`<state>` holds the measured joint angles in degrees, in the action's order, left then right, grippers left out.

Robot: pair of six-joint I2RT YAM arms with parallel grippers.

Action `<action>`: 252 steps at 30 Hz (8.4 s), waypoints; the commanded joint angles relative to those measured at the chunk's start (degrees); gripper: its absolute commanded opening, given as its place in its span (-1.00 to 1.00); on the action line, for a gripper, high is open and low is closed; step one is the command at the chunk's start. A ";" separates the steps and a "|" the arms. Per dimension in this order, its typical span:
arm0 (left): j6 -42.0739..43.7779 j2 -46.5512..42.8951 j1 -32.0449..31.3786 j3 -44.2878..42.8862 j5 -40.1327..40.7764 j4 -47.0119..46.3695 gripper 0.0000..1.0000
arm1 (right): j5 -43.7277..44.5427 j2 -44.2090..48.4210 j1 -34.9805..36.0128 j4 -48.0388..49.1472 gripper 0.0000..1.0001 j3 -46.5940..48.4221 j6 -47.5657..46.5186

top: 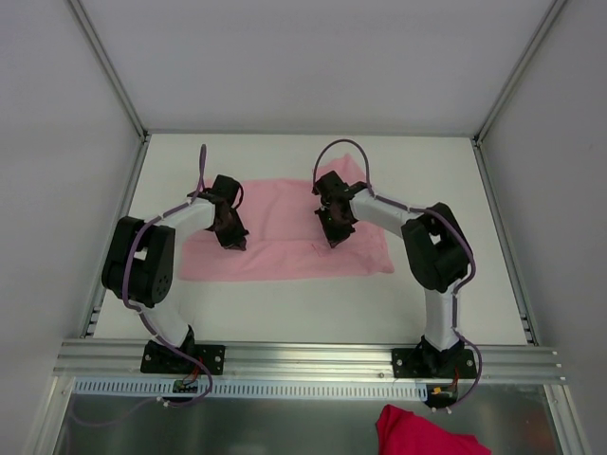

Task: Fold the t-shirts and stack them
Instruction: Fold the flattened tshirt in 1/3 of the way, then grap the side of the flattened tshirt furthest away from the robot with both arms, then fold the other side of the tshirt into a rectangle

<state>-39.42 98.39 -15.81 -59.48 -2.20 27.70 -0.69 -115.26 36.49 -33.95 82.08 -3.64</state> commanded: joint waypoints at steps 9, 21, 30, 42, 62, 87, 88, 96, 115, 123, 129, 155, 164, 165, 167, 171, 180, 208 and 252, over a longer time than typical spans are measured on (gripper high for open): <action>1.19 -0.65 -0.45 5.07 1.85 2.62 -1.00 | 0.34 4.16 0.34 -0.59 -0.98 -6.93 1.09; 1.19 -3.99 -0.36 10.87 1.41 2.88 -1.00 | 0.34 9.70 2.44 -0.50 -0.98 -13.88 2.15; 1.18 -8.65 -1.59 14.22 1.06 2.97 -1.00 | 0.68 10.41 3.50 -0.32 -0.98 -15.64 2.76; 2.94 -7.77 -1.68 6.94 -0.61 1.04 -1.00 | 4.55 14.70 3.76 -2.52 -0.98 -12.74 -0.05; 4.97 6.28 3.77 -25.32 -2.10 1.48 0.97 | 7.47 -13.10 -7.83 -25.96 0.66 48.49 1.34; 6.37 11.48 17.31 -31.40 -5.18 1.04 0.95 | 4.12 -15.78 -21.29 -8.42 0.61 41.67 -2.07; 6.37 11.30 17.39 -31.31 -5.36 0.95 0.94 | 4.03 -15.96 -21.46 -7.80 0.60 41.58 -2.25; 5.93 11.39 19.15 -30.69 -6.59 -0.98 0.93 | 1.66 -17.27 -21.90 -1.20 0.52 42.00 -2.60; 5.14 18.94 21.17 -35.00 -8.35 -4.94 0.81 | -1.59 -23.25 -21.46 -1.91 0.48 47.82 -7.08; 6.72 18.60 21.26 -34.38 -4.23 -3.10 0.79 | -4.06 -22.99 -21.28 0.03 0.47 44.04 -7.00; 7.34 18.41 21.26 -33.77 -0.35 -1.34 0.78 | -5.55 -23.69 -20.93 0.29 0.47 44.74 -6.73; 7.08 20.61 21.26 -31.57 1.40 -1.51 0.68 | -1.07 -28.26 -19.88 -5.33 0.40 47.47 -4.10; 6.55 22.02 21.26 -32.01 0.88 -1.42 -0.18 | -0.98 -27.65 -19.62 -5.24 0.12 46.59 -3.92; 6.55 22.28 21.26 -32.10 0.97 -1.34 -0.19 | -0.81 -27.73 -19.70 -5.24 0.12 46.50 -4.01; 6.55 22.55 21.26 -32.27 1.05 -0.99 -0.17 | -0.63 -27.74 -19.70 -5.42 0.12 46.41 -4.10; 6.64 23.16 21.26 -32.45 1.67 -0.46 0.11 | -0.54 -27.65 -19.53 -5.51 0.14 46.15 -4.10; 6.29 23.87 21.26 -32.71 1.85 -0.11 -0.24 | -0.80 -27.56 -19.62 -5.51 -0.01 46.06 -4.27; 6.02 16.23 20.03 -28.50 -1.06 -0.20 -1.00 | 6.75 -16.84 -15.40 -4.45 -0.98 38.95 -7.26; 6.37 -4.43 19.59 -10.66 4.57 4.55 -1.00 | 25.21 10.85 -8.45 -17.20 -0.98 7.65 -2.34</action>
<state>-33.63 97.43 4.05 -71.24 0.34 30.94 22.11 -107.48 28.62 -49.12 90.32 -6.46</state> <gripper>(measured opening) 0.009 0.018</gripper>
